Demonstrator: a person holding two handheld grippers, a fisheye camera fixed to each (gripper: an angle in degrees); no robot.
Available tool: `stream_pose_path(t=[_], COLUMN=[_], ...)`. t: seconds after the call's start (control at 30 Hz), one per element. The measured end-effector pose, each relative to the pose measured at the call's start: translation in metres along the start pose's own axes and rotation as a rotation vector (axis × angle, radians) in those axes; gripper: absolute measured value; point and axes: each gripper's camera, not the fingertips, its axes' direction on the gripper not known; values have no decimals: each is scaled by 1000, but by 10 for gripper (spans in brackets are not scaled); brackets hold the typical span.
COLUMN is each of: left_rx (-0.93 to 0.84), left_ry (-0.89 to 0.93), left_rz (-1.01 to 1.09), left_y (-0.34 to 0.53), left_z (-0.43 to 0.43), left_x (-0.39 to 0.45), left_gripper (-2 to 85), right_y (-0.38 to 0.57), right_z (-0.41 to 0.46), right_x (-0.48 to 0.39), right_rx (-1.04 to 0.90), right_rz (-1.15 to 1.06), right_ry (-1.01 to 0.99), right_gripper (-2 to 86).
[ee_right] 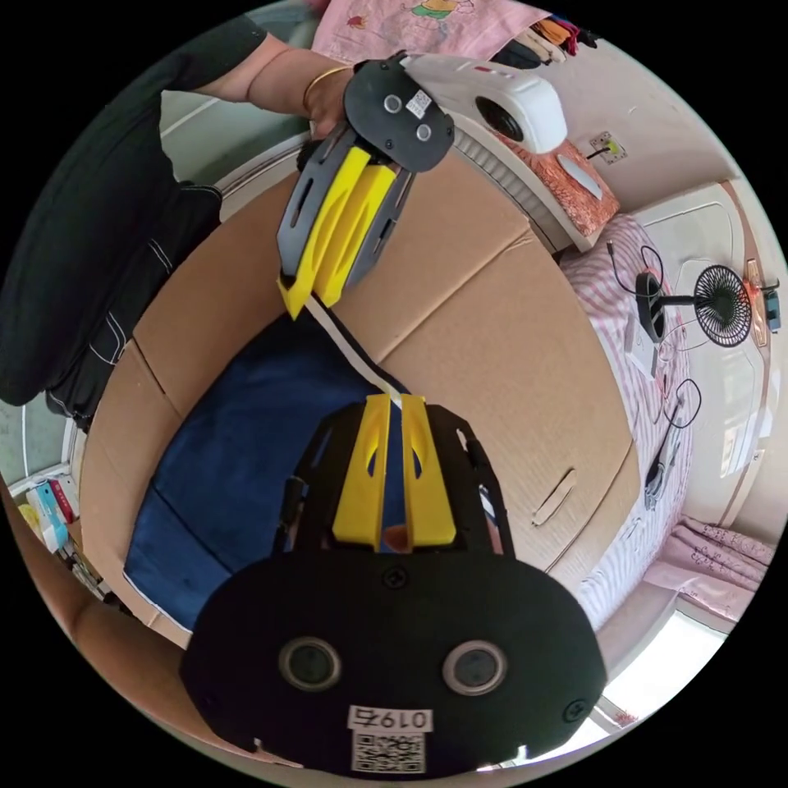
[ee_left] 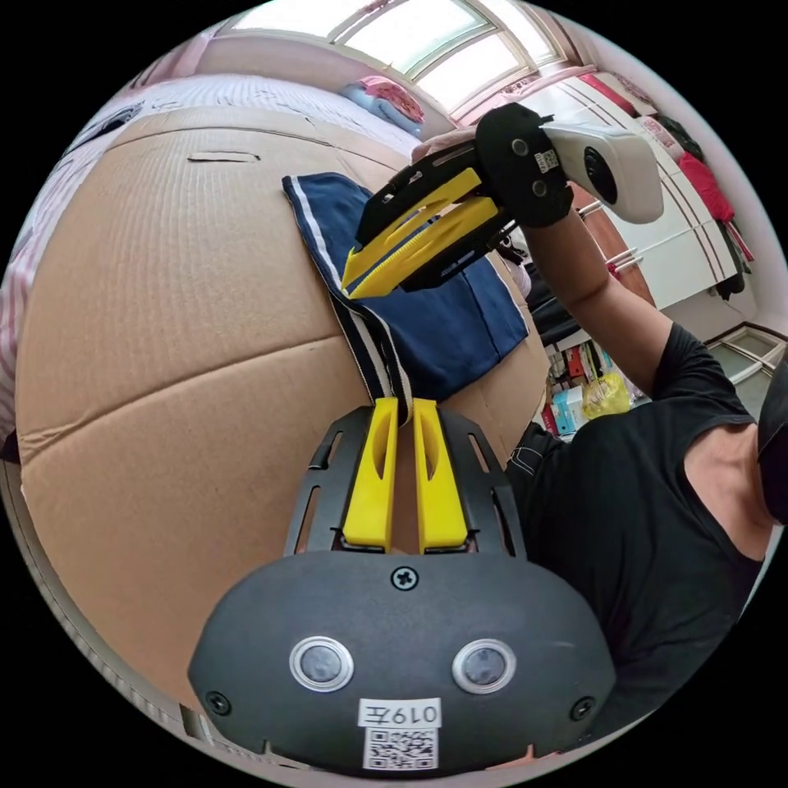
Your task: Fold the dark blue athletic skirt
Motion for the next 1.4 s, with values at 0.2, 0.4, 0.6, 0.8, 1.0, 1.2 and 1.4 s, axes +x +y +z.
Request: stream_pose_path(t=[0.2,0.4,0.6,0.8,1.0,1.2,1.4], left_rx=[30,29,27,31,21,20,63], left_ry=[27,67,106,106,110,101,140], left_rz=[-51,-95,-143,-142,-131,-136,-176], left_y=[8,14,17,20,22,26,37], left_z=[-3,2,1,0,0,0,2], left_x=[-17,-37,-53,-58,-64,-65,-74], left_gripper=[13,10,9,8,9,13,18], right_y=[18,37,62,51,43,33,44], right_z=[7,9,-3,-54,-74,-88,-95], right_x=[1,-13,-39,-122,-240,-301,-318], right_rx=[1,17,99,110,25,50,27], right_rz=[68,168,296,423,688,806,878], right_ry=[-103,-145,-190,79,590,657,632], right_gripper=[-2,-9,-10,-10,-10,-10,-10])
